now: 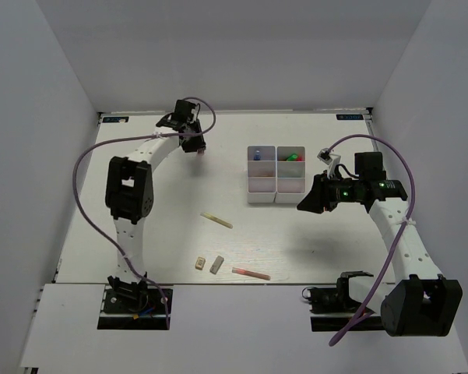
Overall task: Sort the stationery into containers
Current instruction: Pick up the stationery from the center of the board, then place the stationery in the storage box.
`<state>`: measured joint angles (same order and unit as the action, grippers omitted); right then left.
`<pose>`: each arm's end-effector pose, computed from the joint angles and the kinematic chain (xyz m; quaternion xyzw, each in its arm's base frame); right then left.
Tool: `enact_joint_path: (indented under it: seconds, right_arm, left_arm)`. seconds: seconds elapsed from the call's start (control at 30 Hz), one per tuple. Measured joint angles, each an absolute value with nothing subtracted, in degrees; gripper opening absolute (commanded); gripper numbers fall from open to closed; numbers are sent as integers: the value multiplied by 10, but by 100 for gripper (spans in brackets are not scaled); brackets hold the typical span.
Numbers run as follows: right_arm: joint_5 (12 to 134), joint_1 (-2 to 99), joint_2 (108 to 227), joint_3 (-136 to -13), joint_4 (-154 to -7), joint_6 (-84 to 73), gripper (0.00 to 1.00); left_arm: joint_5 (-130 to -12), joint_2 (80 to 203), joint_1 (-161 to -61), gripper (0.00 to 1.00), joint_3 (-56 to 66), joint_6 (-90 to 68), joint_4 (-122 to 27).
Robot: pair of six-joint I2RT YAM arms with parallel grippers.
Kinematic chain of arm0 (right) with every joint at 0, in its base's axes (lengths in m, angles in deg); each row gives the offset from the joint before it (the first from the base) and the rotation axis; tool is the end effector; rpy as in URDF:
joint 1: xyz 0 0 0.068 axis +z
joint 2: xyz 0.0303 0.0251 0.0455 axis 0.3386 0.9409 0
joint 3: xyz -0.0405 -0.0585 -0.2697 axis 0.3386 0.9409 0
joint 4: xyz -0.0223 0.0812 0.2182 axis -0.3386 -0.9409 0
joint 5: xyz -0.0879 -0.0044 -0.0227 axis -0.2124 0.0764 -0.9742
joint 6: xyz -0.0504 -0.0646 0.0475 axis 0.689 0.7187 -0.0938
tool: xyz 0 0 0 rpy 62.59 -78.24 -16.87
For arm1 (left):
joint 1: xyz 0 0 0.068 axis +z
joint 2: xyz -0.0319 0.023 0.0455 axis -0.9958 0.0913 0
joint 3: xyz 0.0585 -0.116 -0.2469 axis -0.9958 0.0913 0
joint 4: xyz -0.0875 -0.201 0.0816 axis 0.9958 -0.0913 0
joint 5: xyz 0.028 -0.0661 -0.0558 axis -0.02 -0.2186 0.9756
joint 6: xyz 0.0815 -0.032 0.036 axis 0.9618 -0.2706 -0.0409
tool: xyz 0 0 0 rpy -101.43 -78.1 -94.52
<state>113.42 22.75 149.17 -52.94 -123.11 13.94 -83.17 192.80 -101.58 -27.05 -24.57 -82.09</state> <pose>0.1962 0.0739 0.2750 -0.2462 0.8393 0.3590 0.3256 0.4755 -0.1378 0.1713 -0.0812 0.9502 -0.0774 0.2908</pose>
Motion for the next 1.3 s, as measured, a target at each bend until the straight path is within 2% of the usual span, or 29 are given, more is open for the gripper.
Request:
enact_joint_path:
  seconds: [0.07, 0.33, 0.63, 1.1, 1.3]
  right_arm:
    - [1136, 228, 1492, -529, -1231, 141, 41]
    - [1132, 228, 1492, -529, -1228, 140, 41]
    - [1117, 221, 1489, -525, -1215, 138, 41]
    - [1035, 212, 1448, -498, -1167, 115, 42]
    - [1003, 207, 1434, -485, -1146, 100, 42]
  left_arm:
    - [-781, 1881, -1016, 0, -249, -247, -822]
    - [-590, 1734, -1027, 0, -219, -211, -822]
    - [-377, 1741, -1057, 0, -246, -210, -831]
    - [-257, 1850, -1136, 0, -379, -185, -839]
    - [-304, 1876, -1161, 0, -399, -131, -873]
